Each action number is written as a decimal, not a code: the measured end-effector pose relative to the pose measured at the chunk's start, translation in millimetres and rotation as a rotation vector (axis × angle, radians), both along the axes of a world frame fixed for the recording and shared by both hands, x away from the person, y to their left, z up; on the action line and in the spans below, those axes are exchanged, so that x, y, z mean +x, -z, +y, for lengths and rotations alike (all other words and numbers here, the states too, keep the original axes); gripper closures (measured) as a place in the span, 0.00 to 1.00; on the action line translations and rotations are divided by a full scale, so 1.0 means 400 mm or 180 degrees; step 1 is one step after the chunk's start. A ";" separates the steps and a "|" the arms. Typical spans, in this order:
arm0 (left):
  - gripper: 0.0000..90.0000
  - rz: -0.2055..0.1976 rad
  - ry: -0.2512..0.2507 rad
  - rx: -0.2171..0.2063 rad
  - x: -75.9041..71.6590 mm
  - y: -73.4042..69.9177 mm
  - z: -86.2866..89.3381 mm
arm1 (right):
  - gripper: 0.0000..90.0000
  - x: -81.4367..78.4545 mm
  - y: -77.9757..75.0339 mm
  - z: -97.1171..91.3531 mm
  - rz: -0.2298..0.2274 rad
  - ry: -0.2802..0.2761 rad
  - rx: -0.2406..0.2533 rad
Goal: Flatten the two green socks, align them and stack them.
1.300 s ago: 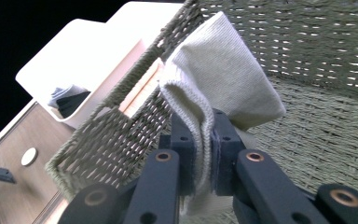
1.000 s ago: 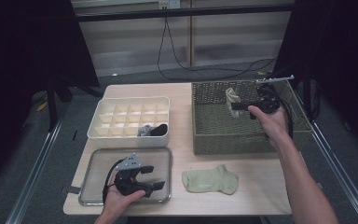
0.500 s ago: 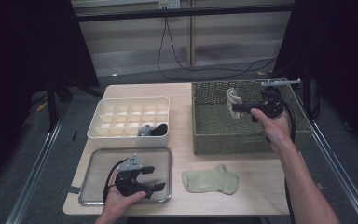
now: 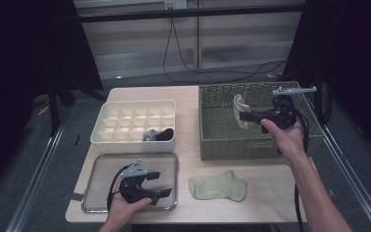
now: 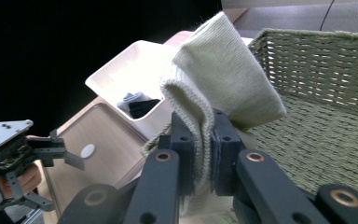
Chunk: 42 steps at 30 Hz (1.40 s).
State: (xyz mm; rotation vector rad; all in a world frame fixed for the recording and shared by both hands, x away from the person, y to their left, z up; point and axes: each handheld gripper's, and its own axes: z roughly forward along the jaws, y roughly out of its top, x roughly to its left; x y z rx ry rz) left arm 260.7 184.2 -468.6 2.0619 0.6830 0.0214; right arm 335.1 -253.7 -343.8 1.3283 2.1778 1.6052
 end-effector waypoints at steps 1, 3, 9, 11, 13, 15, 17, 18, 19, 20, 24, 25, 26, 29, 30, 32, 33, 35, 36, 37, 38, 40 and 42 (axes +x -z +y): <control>0.24 0.0002 -0.0002 -0.0003 0.000 0.000 0.000 | 0.92 -0.005 -0.002 0.002 -0.0006 -0.0002 0.0017; 0.24 0.0005 -0.0009 0.0002 0.000 0.001 0.000 | 0.92 -0.017 -0.005 0.007 -0.0032 -0.0023 0.0024; 0.24 -0.0002 -0.0031 -0.0005 0.001 0.001 0.001 | 0.92 -0.051 -0.005 0.022 -0.0054 -0.0079 0.0036; 0.24 -0.0002 -0.0034 -0.0001 0.001 0.001 0.000 | 0.92 -0.062 -0.006 0.024 -0.0064 -0.0088 0.0044; 0.24 -0.0012 -0.0028 0.0003 0.001 0.001 -0.002 | 0.92 -0.077 -0.011 0.025 -0.0079 -0.0091 0.0053; 0.24 -0.0010 -0.0024 0.0005 0.000 0.001 -0.004 | 0.92 -0.089 -0.015 0.028 -0.0100 -0.0108 0.0053; 0.24 -0.0008 -0.0023 0.0003 -0.001 0.001 -0.005 | 0.92 -0.100 -0.018 0.031 -0.0110 -0.0114 0.0042; 0.24 -0.0011 -0.0018 0.0026 -0.002 0.000 -0.006 | 0.92 -0.106 -0.019 0.031 -0.0119 -0.0116 0.0046; 0.24 -0.0016 -0.0001 0.0020 -0.003 0.000 -0.008 | 0.92 -0.112 -0.019 0.030 -0.0122 -0.0110 0.0067; 0.24 -0.0016 0.0015 0.0021 -0.004 -0.001 -0.011 | 0.92 -0.118 -0.018 0.029 -0.0130 -0.0100 0.0072; 0.24 -0.0019 0.0042 0.0018 -0.005 -0.003 -0.016 | 0.92 -0.142 -0.010 0.031 -0.0110 -0.0101 0.0048; 0.24 -0.0024 0.0042 0.0022 -0.005 -0.004 -0.016 | 0.92 -0.149 -0.008 0.034 -0.0101 -0.0105 0.0031; 0.24 -0.0021 0.0046 0.0018 -0.005 -0.004 -0.017 | 0.92 -0.156 -0.006 0.036 -0.0099 -0.0115 0.0025; 0.26 -0.0018 0.0081 -0.0011 -0.009 -0.007 -0.020 | 0.92 -0.176 0.002 0.045 -0.0075 -0.0140 0.0000; 0.27 -0.0036 0.0090 -0.0009 -0.010 -0.008 -0.020 | 0.92 -0.183 0.006 0.050 -0.0063 -0.0163 -0.0018; 0.27 -0.0055 0.0087 -0.0011 -0.014 -0.011 -0.025 | 0.92 -0.192 0.013 0.058 -0.0052 -0.0177 -0.0054; 0.28 -0.0060 0.0083 -0.0020 -0.016 -0.012 -0.027 | 0.92 -0.197 0.020 0.063 -0.0030 -0.0192 -0.0081; 0.30 -0.0082 0.0098 -0.0004 -0.019 -0.013 -0.032 | 0.92 -0.206 0.035 0.068 0.0002 -0.0213 -0.0068; 0.30 -0.0087 0.0101 -0.0006 -0.019 -0.013 -0.035 | 0.92 -0.208 0.041 0.070 0.0015 -0.0219 -0.0066; 0.31 -0.0074 0.0095 -0.0001 -0.021 -0.014 -0.038 | 0.92 -0.212 0.050 0.072 0.0035 -0.0225 -0.0066; 0.32 -0.0087 0.0102 -0.0009 -0.021 -0.013 -0.042 | 0.92 -0.216 0.059 0.074 0.0059 -0.0239 -0.0061; 0.33 -0.0087 0.0116 -0.0007 -0.022 -0.014 -0.049 | 0.92 -0.223 0.077 0.075 0.0097 -0.0252 -0.0049; 0.34 -0.0103 0.0141 0.0018 -0.022 -0.016 -0.061 | 0.92 -0.231 0.093 0.076 0.0147 -0.0269 -0.0037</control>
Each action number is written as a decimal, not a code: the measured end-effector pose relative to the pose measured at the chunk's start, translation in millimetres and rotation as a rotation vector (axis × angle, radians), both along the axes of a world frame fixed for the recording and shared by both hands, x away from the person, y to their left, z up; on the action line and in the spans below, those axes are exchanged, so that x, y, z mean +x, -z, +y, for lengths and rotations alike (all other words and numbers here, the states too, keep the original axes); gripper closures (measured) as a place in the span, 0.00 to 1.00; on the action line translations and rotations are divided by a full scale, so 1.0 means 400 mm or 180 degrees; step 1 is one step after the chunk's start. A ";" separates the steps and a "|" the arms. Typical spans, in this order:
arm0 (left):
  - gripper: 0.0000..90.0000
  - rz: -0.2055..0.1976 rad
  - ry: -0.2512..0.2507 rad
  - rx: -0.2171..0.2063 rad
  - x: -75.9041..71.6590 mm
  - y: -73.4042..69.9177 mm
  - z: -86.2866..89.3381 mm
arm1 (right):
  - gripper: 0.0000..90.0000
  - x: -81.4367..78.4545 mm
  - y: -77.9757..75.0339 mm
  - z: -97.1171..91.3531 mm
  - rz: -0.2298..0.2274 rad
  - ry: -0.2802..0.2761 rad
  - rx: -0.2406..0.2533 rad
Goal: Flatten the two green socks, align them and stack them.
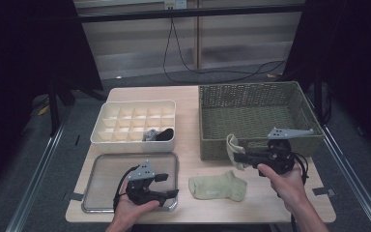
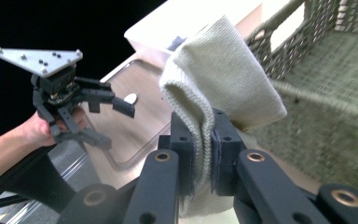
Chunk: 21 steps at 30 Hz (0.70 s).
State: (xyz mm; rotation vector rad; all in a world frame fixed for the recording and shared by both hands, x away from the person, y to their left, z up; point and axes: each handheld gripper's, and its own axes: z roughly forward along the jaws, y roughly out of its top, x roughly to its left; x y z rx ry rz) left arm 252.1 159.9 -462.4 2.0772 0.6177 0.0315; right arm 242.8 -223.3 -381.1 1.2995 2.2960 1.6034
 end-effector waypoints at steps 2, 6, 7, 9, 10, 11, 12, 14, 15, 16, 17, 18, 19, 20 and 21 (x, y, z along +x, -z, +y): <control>0.35 -0.0015 0.0019 -0.0002 -0.001 -0.002 -0.010 | 0.92 -0.004 0.011 0.004 0.0044 -0.0019 -0.0005; 0.39 -0.0062 0.0102 -0.0026 -0.001 -0.009 -0.030 | 0.91 -0.010 0.040 0.017 0.0101 -0.0077 -0.0021; 0.42 -0.0076 0.0127 -0.0034 0.000 -0.010 -0.035 | 0.91 -0.011 0.049 0.021 0.0121 -0.0089 -0.0015; 0.47 -0.0102 0.0178 -0.0037 0.003 -0.012 -0.046 | 0.91 -0.012 0.066 0.031 0.0173 -0.0107 -0.0051; 0.48 -0.0117 0.0211 -0.0017 0.007 -0.013 -0.055 | 0.91 -0.013 0.071 0.034 0.0180 -0.0100 -0.0073; 0.50 -0.0141 0.0227 -0.0003 0.010 -0.014 -0.061 | 0.91 -0.014 0.077 0.037 0.0214 -0.0101 -0.0064; 0.51 -0.0144 0.0226 -0.0022 0.018 -0.016 -0.069 | 0.91 -0.014 0.081 0.039 0.0224 -0.0104 -0.0059; 0.55 -0.0138 0.0269 -0.0007 0.026 -0.018 -0.080 | 0.91 -0.013 0.093 0.047 0.0259 -0.0107 -0.0063; 0.55 -0.0146 0.0293 0.0003 0.029 -0.018 -0.086 | 0.91 -0.013 0.099 0.050 0.0270 -0.0123 -0.0071; 0.55 -0.0141 0.0304 0.0001 0.030 -0.017 -0.089 | 0.91 -0.014 0.109 0.056 0.0306 -0.0136 -0.0080; 0.56 -0.0130 0.0316 0.0017 0.030 -0.014 -0.090 | 0.91 -0.015 0.115 0.060 0.0318 -0.0137 -0.0098; 0.57 -0.0119 0.0305 0.0012 0.029 -0.010 -0.092 | 0.91 -0.016 0.124 0.063 0.0335 -0.0157 -0.0110; 0.57 -0.0104 0.0304 0.0018 0.029 -0.006 -0.090 | 0.91 -0.016 0.133 0.066 0.0357 -0.0163 -0.0097; 0.57 -0.0079 0.0293 0.0009 0.029 -0.002 -0.088 | 0.91 -0.015 0.143 0.069 0.0375 -0.0168 -0.0091; 0.58 -0.0070 0.0282 0.0002 0.028 0.002 -0.087 | 0.90 -0.014 0.151 0.072 0.0390 -0.0168 -0.0098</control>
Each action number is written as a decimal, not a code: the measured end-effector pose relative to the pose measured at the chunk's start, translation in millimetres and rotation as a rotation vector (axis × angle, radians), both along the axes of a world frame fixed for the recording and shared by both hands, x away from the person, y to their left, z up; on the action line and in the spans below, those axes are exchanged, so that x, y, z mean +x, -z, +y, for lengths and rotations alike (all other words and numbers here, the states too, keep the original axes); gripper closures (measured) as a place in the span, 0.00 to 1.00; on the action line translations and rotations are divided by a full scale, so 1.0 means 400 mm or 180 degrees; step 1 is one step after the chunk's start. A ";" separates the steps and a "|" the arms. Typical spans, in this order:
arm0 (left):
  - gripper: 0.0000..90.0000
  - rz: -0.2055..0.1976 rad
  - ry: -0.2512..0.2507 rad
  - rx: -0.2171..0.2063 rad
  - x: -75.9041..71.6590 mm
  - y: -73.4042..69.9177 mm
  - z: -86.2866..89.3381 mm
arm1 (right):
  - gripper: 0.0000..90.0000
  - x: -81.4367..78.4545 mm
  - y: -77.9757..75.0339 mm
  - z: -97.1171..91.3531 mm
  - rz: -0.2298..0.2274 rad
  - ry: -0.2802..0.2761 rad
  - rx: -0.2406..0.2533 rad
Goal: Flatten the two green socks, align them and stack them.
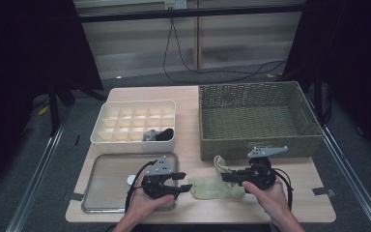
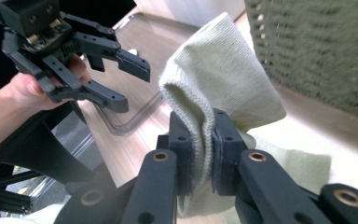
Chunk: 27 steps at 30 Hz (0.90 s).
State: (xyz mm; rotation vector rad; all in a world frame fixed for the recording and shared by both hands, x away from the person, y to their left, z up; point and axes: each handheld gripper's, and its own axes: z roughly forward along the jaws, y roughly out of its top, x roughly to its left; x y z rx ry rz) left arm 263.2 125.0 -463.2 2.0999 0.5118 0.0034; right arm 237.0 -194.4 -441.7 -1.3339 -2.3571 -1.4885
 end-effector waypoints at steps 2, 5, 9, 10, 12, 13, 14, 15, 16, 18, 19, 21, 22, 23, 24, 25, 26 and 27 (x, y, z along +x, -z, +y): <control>0.58 0.0016 -0.0003 -0.0006 -0.001 0.003 0.001 | 0.90 0.001 0.019 0.007 0.0038 -0.0007 -0.0007; 0.58 0.0032 -0.0020 -0.0046 0.000 0.004 0.001 | 0.89 0.002 0.042 0.014 0.0093 -0.0009 -0.0008; 0.58 0.0042 -0.0019 -0.0017 -0.002 0.009 -0.003 | 0.88 0.004 0.065 0.025 0.0143 -0.0039 -0.0095; 0.58 0.0050 -0.0022 -0.0022 -0.002 0.011 -0.004 | 0.88 0.005 0.070 0.026 0.0154 -0.0049 -0.0092; 0.58 0.0053 -0.0035 0.0003 -0.003 0.015 -0.006 | 0.86 0.008 0.080 0.035 0.0169 -0.0075 -0.0126; 0.58 0.0061 -0.0040 0.0017 -0.004 0.016 -0.006 | 0.86 0.008 0.083 0.038 0.0174 -0.0091 -0.0130; 0.58 0.0062 -0.0039 0.0015 -0.005 0.017 -0.007 | 0.86 0.009 0.087 0.041 0.0180 -0.0104 -0.0129; 0.58 0.0066 -0.0039 0.0022 -0.005 0.018 -0.006 | 0.85 0.010 0.090 0.044 0.0183 -0.0114 -0.0127; 0.58 0.0063 -0.0045 0.0025 -0.006 0.018 -0.005 | 0.84 0.010 0.092 0.047 0.0202 -0.0122 -0.0125; 0.57 0.0076 -0.0046 0.0013 -0.005 0.020 -0.004 | 0.82 0.013 0.098 0.055 0.0220 -0.0154 -0.0106; 0.57 0.0085 -0.0047 0.0019 -0.004 0.020 -0.002 | 0.81 0.014 0.100 0.057 0.0227 -0.0173 -0.0095; 0.56 0.0088 -0.0055 0.0021 -0.003 0.020 0.001 | 0.77 0.013 0.102 0.063 0.0233 -0.0204 -0.0091; 0.56 0.0086 -0.0051 0.0022 -0.002 0.020 0.002 | 0.76 0.012 0.102 0.066 0.0243 -0.0218 -0.0084; 0.56 0.0092 -0.0066 0.0018 -0.002 0.020 0.005 | 0.75 0.012 0.102 0.068 0.0230 -0.0230 -0.0081; 0.56 0.0098 -0.0069 0.0005 -0.001 0.020 0.006 | 0.73 0.012 0.101 0.070 0.0216 -0.0243 -0.0075; 0.56 0.0086 -0.0078 0.0007 0.000 0.019 0.008 | 0.72 0.011 0.101 0.070 0.0216 -0.0248 -0.0066; 0.56 0.0102 -0.0081 0.0002 0.001 0.019 0.010 | 0.71 0.011 0.100 0.070 0.0207 -0.0256 -0.0057; 0.56 0.0102 -0.0084 0.0001 0.002 0.019 0.012 | 0.69 0.009 0.098 0.070 0.0216 -0.0257 -0.0059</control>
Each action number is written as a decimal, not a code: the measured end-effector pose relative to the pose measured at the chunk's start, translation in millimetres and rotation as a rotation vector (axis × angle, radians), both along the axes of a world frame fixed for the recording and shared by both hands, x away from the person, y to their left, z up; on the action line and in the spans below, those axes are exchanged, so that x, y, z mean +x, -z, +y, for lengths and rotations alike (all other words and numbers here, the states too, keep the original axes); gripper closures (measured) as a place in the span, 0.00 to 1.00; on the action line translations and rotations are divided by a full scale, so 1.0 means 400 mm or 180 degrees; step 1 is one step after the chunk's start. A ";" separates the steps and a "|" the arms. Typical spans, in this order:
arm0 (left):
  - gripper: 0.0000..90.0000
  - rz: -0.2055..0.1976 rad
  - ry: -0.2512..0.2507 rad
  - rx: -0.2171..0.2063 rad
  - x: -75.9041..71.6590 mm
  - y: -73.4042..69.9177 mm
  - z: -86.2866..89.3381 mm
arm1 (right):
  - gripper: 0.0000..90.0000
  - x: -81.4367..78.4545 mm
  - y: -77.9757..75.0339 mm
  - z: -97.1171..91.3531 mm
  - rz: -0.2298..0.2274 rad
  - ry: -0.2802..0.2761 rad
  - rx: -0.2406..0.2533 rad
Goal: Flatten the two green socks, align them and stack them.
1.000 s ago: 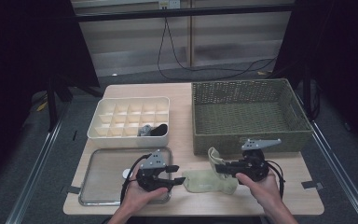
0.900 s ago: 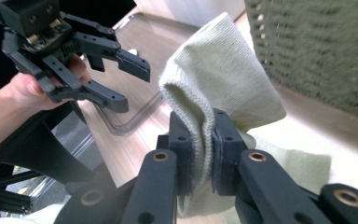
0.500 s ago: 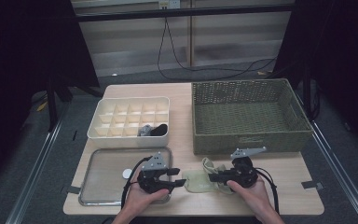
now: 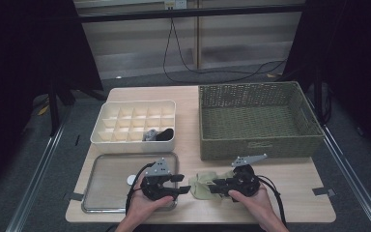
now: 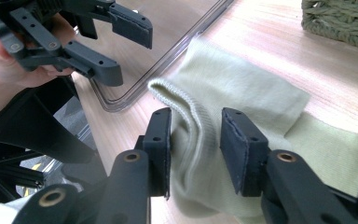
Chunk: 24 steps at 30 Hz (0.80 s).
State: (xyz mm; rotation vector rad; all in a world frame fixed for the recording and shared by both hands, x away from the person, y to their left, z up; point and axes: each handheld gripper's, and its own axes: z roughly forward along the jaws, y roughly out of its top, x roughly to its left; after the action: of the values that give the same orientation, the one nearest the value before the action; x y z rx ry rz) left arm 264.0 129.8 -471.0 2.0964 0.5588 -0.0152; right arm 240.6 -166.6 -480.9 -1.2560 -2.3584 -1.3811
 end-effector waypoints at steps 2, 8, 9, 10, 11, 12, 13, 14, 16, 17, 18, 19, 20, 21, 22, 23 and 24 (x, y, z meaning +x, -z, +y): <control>0.56 0.0002 -0.0012 0.0006 0.001 0.000 0.003 | 0.68 -0.003 -0.005 -0.003 -0.0040 -0.0007 0.0016; 0.56 0.0007 -0.0028 0.0003 0.002 0.000 0.007 | 0.74 -0.016 -0.013 -0.006 -0.0112 -0.0063 -0.0045; 0.56 0.0014 -0.0020 -0.0007 0.002 0.001 0.007 | 0.75 -0.017 -0.009 -0.001 -0.0124 -0.0099 -0.0072; 0.56 0.0016 -0.0021 -0.0006 0.002 0.001 0.007 | 0.76 -0.020 -0.006 0.004 -0.0106 -0.0134 -0.0109; 0.57 0.0022 -0.0020 -0.0008 0.002 0.001 0.006 | 0.76 -0.021 -0.003 0.010 -0.0116 -0.0180 -0.0138; 0.57 0.0020 -0.0021 -0.0004 0.002 0.002 0.006 | 0.77 -0.023 -0.001 0.017 -0.0123 -0.0214 -0.0175; 0.57 0.0023 -0.0020 -0.0002 0.002 0.002 0.007 | 0.77 -0.023 0.001 0.026 -0.0138 -0.0251 -0.0210; 0.57 0.0027 -0.0021 0.0002 0.002 0.001 0.007 | 0.77 -0.023 0.002 0.030 -0.0142 -0.0268 -0.0223; 0.57 0.0028 -0.0020 0.0004 0.002 0.001 0.007 | 0.75 -0.020 0.006 0.040 -0.0146 -0.0311 -0.0247; 0.57 0.0031 -0.0018 0.0001 0.002 0.002 0.007 | 0.75 -0.019 0.008 0.044 -0.0149 -0.0319 -0.0274; 0.57 0.0034 -0.0016 -0.0001 0.002 0.002 0.008 | 0.74 -0.017 0.012 0.049 -0.0152 -0.0349 -0.0293; 0.57 0.0041 -0.0015 -0.0008 0.002 0.002 0.008 | 0.74 -0.016 0.015 0.051 -0.0145 -0.0360 -0.0306; 0.57 0.0036 -0.0012 -0.0005 0.002 0.002 0.008 | 0.74 -0.015 0.019 0.055 -0.0147 -0.0362 -0.0339; 0.57 0.0037 -0.0010 -0.0005 0.002 0.002 0.008 | 0.74 -0.015 0.024 0.058 -0.0146 -0.0374 -0.0401; 0.58 0.0040 -0.0008 -0.0007 0.002 0.002 0.007 | 0.74 -0.014 0.029 0.061 -0.0139 -0.0383 -0.0440; 0.58 0.0042 -0.0006 -0.0009 0.002 0.002 0.007 | 0.75 -0.014 0.036 0.064 -0.0127 -0.0395 -0.0468; 0.58 0.0041 -0.0001 -0.0007 0.002 0.002 0.006 | 0.77 -0.015 0.041 0.067 -0.0131 -0.0401 -0.0477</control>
State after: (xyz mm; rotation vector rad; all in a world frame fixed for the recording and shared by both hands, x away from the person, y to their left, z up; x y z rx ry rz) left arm 264.6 132.3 -471.9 2.0952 0.5666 -0.0290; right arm 234.6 -140.0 -497.2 -1.1003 -2.5619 -1.2248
